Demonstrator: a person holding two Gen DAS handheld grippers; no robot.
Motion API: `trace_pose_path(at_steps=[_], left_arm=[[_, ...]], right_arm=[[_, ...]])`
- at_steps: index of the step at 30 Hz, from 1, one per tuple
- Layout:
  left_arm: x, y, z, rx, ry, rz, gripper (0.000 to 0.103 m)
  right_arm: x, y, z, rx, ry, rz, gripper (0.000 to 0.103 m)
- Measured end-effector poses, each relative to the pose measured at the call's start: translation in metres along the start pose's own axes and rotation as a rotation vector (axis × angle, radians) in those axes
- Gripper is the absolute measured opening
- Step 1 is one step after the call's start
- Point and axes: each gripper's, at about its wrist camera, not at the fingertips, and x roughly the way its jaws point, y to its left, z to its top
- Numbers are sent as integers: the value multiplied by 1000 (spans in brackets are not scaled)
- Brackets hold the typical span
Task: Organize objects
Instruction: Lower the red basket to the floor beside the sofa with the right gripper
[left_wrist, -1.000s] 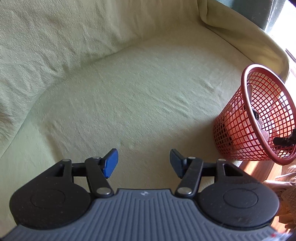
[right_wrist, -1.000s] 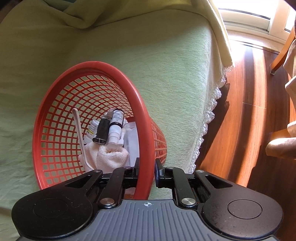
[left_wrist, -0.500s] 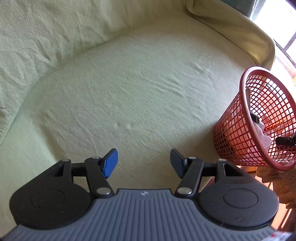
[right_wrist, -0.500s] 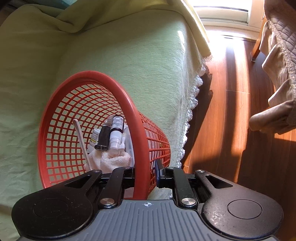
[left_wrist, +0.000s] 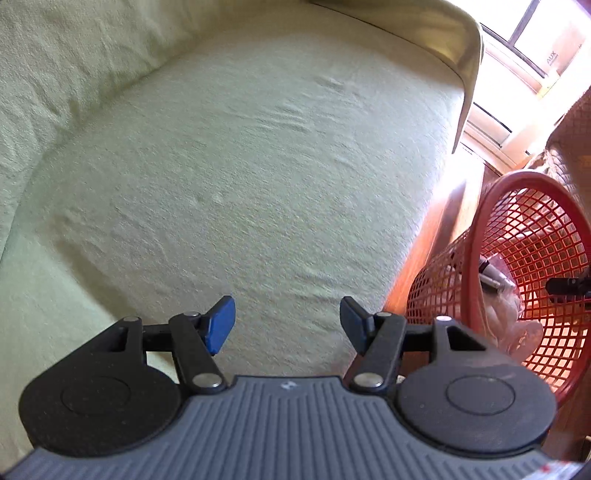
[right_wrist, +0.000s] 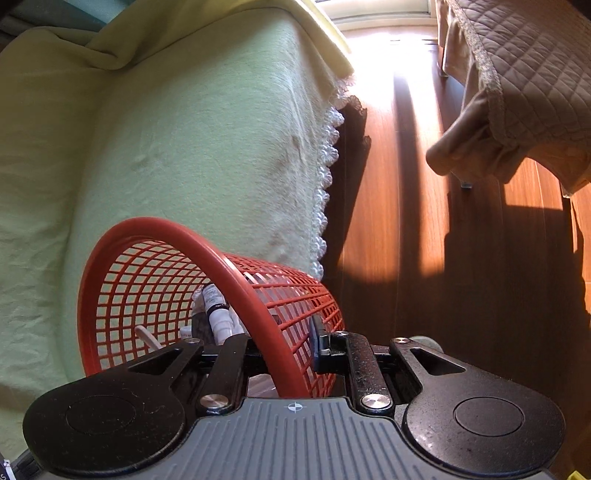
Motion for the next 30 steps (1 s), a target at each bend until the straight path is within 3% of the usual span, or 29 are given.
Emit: trace_pose_path(at_steps=[7, 14, 23, 30], left_arm=[[11, -23, -39, 21, 40, -24, 58], [17, -55, -85, -1, -3, 15, 58], [53, -102, -168, -97, -22, 51, 58], [137, -126, -216, -116, 2, 66, 58]], right_arm=[[-5, -41, -39, 2, 54, -48, 11], [14, -87, -47, -61, 69, -45, 11], [84, -154, -38, -114, 99, 2, 11], [172, -202, -33, -91, 76, 35, 11]])
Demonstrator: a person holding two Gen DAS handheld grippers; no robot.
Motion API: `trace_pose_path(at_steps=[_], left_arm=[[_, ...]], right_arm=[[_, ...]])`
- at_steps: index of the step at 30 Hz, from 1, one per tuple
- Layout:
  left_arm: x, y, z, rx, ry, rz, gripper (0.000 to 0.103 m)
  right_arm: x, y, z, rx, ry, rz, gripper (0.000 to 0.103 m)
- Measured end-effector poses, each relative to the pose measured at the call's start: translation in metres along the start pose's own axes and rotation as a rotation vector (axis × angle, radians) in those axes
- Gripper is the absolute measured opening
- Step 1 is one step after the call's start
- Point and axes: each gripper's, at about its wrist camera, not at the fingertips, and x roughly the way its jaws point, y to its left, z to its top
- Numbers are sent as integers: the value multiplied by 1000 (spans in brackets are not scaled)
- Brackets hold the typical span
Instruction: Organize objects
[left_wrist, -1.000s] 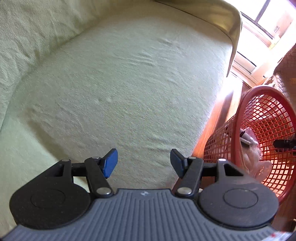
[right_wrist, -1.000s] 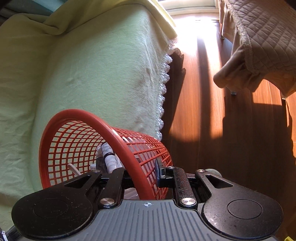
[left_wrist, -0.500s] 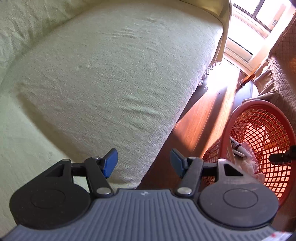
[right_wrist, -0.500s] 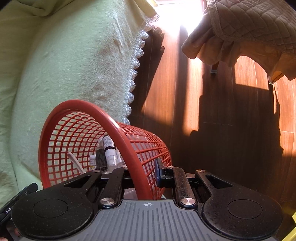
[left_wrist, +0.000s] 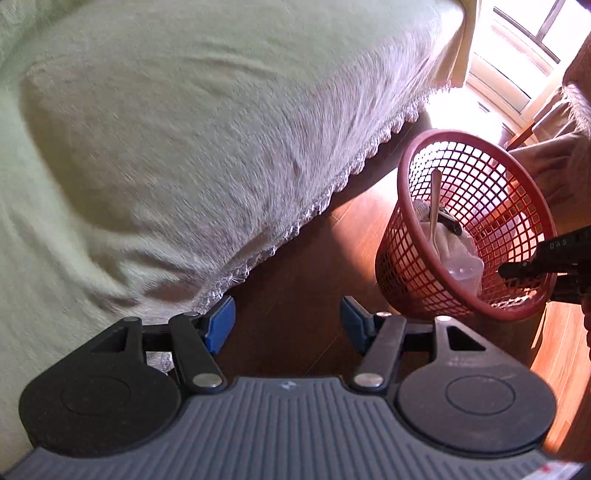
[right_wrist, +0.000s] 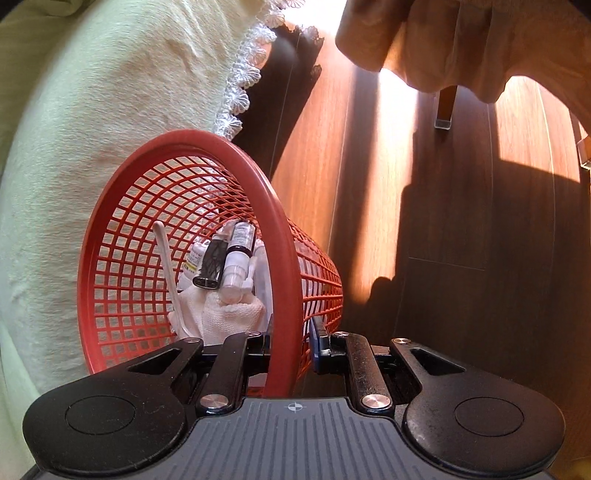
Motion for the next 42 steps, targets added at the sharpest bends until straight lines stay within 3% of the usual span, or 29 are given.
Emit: trace_pose_path(at_steps=[6, 11, 12, 14, 18, 20, 22, 24, 28, 31, 34, 36, 42], left_arm=[[79, -6, -28, 37, 6, -10, 58], [119, 1, -43, 57, -8, -3, 58], [124, 3, -46, 72, -7, -3, 58], [131, 4, -46, 111, -12, -2, 58], [135, 8, -41, 115, -33, -10, 59], [131, 7, -35, 99, -48, -24, 62], [122, 5, -31, 92, -78, -27, 71], [110, 0, -31, 103, -122, -21, 74], [87, -1, -40, 121, -154, 22, 78], [62, 4, -47, 89, -166, 14, 78], [25, 5, -54, 60, -220, 12, 81], [-1, 4, -64, 48, -259, 1, 90], [-67, 8, -113, 89, -318, -8, 91]], right_arm=[[89, -42, 1, 51, 3, 25, 12], [152, -70, 1, 32, -11, 33, 14], [158, -75, 1, 29, -15, 29, 14], [163, -84, 0, 31, -65, 113, 17], [160, -82, 8, -53, -23, 88, 22], [151, -75, 8, -132, -17, 43, 34], [136, -69, 4, -200, -46, 36, 59], [117, -65, 1, -238, -67, 14, 68], [57, -45, -11, -289, -141, -15, 69], [1, -12, -33, -415, -226, -42, 69], [-59, 18, -71, -508, -289, -59, 69], [-87, 27, -98, -536, -319, -48, 69], [-137, 34, -193, -588, -374, -10, 69]])
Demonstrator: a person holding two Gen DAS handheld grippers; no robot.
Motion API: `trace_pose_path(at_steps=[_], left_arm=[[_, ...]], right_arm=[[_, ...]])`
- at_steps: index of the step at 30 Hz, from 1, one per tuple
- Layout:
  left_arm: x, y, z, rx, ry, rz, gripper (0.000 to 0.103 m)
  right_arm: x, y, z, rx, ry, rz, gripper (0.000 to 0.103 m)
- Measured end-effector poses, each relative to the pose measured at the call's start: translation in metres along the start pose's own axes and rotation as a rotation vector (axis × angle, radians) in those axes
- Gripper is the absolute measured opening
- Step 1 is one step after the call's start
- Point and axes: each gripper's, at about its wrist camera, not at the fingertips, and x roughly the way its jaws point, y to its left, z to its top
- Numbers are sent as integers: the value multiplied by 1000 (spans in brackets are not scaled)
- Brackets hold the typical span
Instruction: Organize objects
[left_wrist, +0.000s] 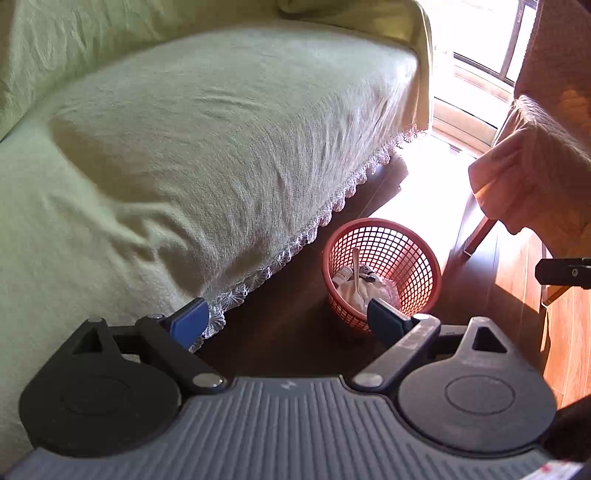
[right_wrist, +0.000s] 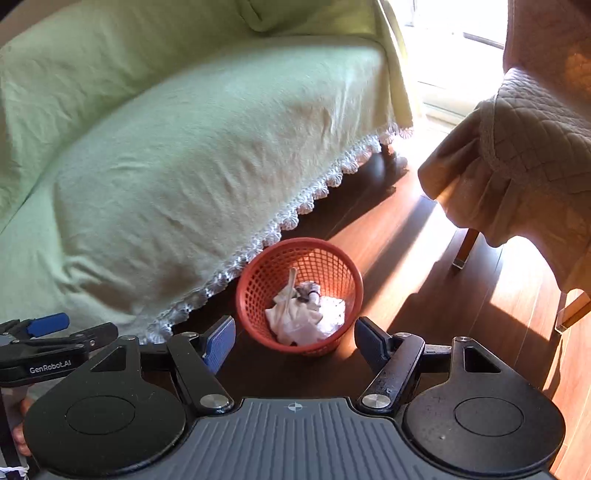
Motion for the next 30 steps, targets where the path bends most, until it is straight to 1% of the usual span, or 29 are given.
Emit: trace_pose_path(at_steps=[4, 9, 11, 14, 17, 22, 24, 28, 30], left_arm=[[-50, 11, -25, -3, -40, -2, 93], [-105, 21, -58, -9, -90, 1, 100], [-122, 23, -72, -5, -104, 9, 102], [-142, 23, -92, -2, -113, 21, 102], [-158, 24, -108, 7, -117, 21, 102], [-182, 28, -131, 5, -125, 21, 102], [-186, 30, -136, 4, -126, 24, 102], [-190, 33, -144, -6, -114, 7, 102], [-189, 33, -147, -3, -110, 13, 102]], right_arm=[[-35, 22, -43, 5, 8, 3, 69], [-60, 37, -85, 7, 17, -2, 69], [-68, 42, -100, 2, 26, -5, 69], [-85, 48, -122, -5, 18, -2, 69], [-99, 52, -136, -14, -1, 8, 69], [-115, 63, -149, -55, -38, 11, 69], [-119, 67, -151, -75, -46, 13, 69], [-123, 74, -156, -116, -59, 11, 69], [-123, 77, -158, -130, -58, 11, 69]])
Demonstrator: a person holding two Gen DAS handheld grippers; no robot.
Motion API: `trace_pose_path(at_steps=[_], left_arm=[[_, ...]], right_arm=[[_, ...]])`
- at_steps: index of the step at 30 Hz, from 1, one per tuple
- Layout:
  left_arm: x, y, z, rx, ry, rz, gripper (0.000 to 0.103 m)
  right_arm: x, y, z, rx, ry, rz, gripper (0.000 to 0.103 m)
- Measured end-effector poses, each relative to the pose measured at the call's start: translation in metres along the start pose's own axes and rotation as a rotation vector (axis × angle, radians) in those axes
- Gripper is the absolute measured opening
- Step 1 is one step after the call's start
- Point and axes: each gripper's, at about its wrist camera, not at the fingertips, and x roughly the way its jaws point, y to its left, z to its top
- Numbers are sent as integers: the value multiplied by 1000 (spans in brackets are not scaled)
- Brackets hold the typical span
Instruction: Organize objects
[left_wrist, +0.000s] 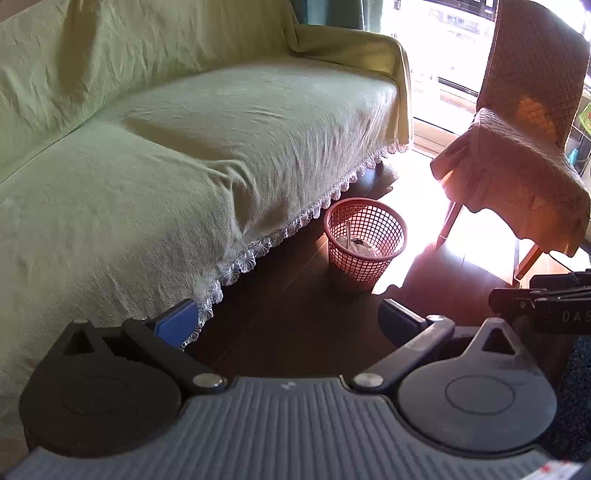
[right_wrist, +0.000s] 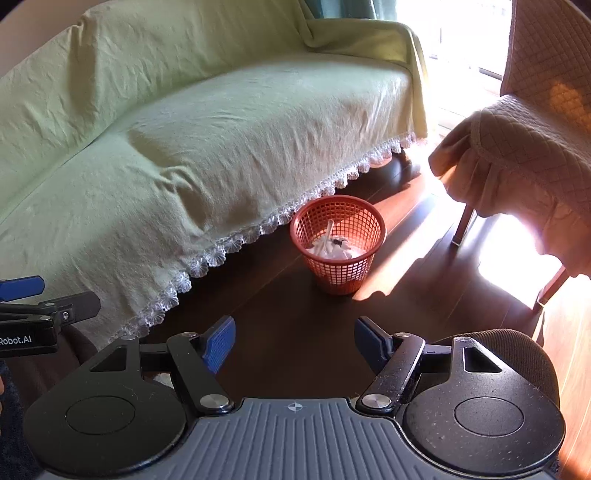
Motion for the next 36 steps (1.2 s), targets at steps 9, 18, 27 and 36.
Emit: trace_pose_path(at_steps=[9, 18, 27, 36], left_arm=[[3, -5, -3, 18, 11, 3, 102], [11, -11, -2, 32, 23, -4, 102], [14, -13, 0, 42, 26, -7, 102], [16, -14, 0, 44, 29, -4, 102]], right_arm=[[0, 3, -3, -13, 2, 9, 69], [4, 2, -2, -9, 9, 14, 69], [6, 1, -2, -4, 12, 20, 69], [5, 0, -2, -6, 13, 22, 69]])
